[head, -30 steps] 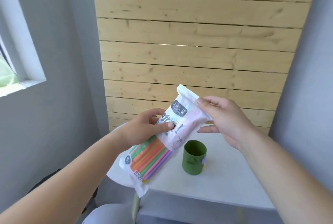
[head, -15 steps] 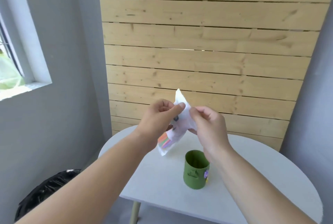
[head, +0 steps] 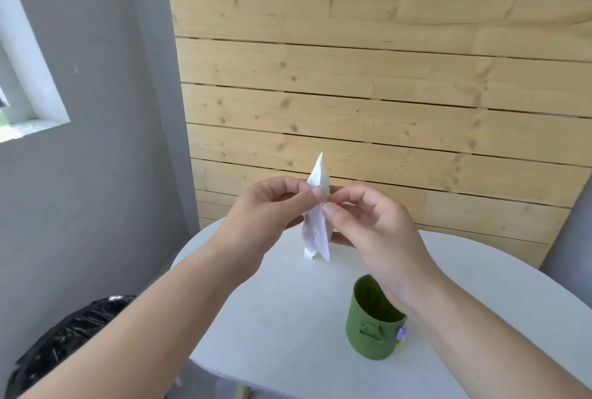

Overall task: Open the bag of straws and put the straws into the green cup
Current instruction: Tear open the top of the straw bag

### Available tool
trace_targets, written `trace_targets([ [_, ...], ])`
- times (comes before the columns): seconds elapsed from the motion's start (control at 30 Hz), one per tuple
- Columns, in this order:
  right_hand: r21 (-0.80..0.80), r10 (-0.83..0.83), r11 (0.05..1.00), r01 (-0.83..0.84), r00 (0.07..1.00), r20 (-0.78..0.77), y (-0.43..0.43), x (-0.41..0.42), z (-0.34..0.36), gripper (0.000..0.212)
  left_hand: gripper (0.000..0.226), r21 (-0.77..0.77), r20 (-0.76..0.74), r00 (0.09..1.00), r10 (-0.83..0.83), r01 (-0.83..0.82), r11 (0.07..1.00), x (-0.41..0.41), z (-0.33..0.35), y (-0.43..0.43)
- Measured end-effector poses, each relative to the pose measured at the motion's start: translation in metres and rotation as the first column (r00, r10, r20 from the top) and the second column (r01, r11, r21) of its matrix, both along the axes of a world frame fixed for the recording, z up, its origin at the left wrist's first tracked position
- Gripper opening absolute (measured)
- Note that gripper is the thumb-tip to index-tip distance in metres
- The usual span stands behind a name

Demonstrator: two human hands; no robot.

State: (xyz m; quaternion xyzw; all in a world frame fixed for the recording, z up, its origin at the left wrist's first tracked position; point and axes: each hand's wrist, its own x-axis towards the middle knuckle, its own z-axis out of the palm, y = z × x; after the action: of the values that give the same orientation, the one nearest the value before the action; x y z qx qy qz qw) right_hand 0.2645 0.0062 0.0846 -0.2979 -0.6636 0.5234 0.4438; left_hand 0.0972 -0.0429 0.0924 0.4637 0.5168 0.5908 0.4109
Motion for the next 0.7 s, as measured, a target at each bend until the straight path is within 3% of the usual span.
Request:
trace_targets([
  [0.23,0.008,-0.006,1.0,0.006,0.999,-0.048,0.0,0.002,-0.008,0.025,0.04,0.018,-0.003,0.999,-0.037,0.037,0.999,-0.003,-0.008,0.003],
  [0.7,0.008,-0.039,0.999,0.04,0.998,-0.058,-0.008,0.005,-0.011,0.016,0.032,0.038,-0.036,0.999,-0.033,0.035,0.999,0.007,-0.01,-0.006],
])
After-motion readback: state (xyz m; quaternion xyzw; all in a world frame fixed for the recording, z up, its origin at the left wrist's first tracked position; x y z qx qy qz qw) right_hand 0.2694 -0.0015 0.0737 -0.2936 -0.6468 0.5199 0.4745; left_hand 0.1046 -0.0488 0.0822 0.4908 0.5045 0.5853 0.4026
